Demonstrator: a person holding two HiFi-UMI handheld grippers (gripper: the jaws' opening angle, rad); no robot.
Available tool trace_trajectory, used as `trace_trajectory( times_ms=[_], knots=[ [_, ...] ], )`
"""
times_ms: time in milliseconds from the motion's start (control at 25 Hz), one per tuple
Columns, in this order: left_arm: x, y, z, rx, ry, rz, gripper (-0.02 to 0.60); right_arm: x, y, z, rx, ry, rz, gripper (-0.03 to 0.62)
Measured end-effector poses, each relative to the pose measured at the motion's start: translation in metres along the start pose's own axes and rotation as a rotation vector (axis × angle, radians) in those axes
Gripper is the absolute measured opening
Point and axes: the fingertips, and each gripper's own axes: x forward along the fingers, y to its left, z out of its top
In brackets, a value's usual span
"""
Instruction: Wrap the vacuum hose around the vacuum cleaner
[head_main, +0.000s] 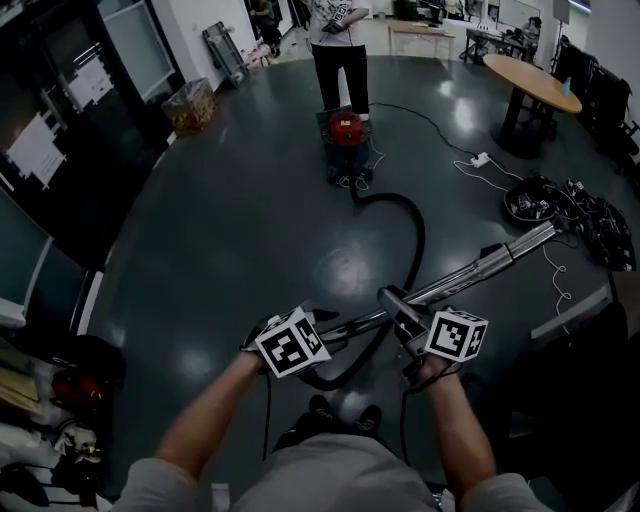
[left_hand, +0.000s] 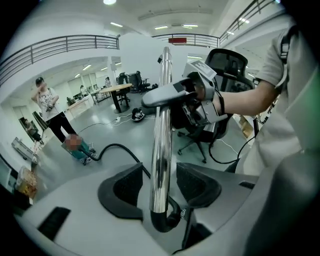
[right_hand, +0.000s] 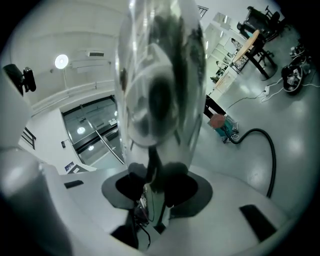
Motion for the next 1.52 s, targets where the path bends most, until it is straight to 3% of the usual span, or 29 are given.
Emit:
trace_trajectory(
  times_ms=[120,240,320,400,600,760,920,1000,1040,1160,1400,1520],
  knots=[
    [0.002,-0.009,-0.005,0.081,0.058,-0.041,0.204,-0.009,0.002,-0.001,-0.007,0.024,0.012,0.135],
    [0.009,-0.025,-0.004,0.250,0.115,-0.148,0.204,-0.016,0.002,-0.002,-0.025,0.061,0.021,0.135],
    [0.014,-0.033,0.003,0.357,0.128,-0.199,0.204,-0.020,0.005,0.001,-0.043,0.081,0.025,0.135],
    [0.020,-0.039,0.014,0.391,0.111,-0.244,0.204,-0.027,0.010,0.006,-0.063,0.092,0.033,0.135],
    [0.042,-0.061,0.038,0.332,0.021,-0.454,0.235,-0.036,0.018,0.010,-0.108,0.106,0.028,0.135],
    [0.049,-0.072,0.049,0.362,-0.004,-0.597,0.262,-0.029,0.024,0.014,-0.127,0.107,0.009,0.135],
    [0.064,-0.066,0.057,0.370,-0.052,-0.614,0.261,-0.020,0.014,0.018,-0.131,0.088,-0.051,0.135],
    [0.068,-0.061,0.056,0.374,-0.034,-0.606,0.257,-0.018,0.009,0.018,-0.122,0.089,-0.088,0.135],
    [0.069,-0.059,0.055,0.368,-0.020,-0.612,0.222,-0.016,0.007,0.018,-0.118,0.096,-0.102,0.135],
    [0.068,-0.048,0.058,0.304,-0.022,-0.660,0.191,-0.008,0.000,0.023,-0.110,0.094,-0.151,0.135],
    [0.066,-0.040,0.073,0.205,-0.080,-0.715,0.172,-0.018,-0.022,0.049,-0.165,0.001,-0.428,0.157],
    [0.065,-0.040,0.076,0.221,-0.089,-0.744,0.163,-0.036,-0.025,0.046,-0.142,-0.046,-0.484,0.176]
  ],
)
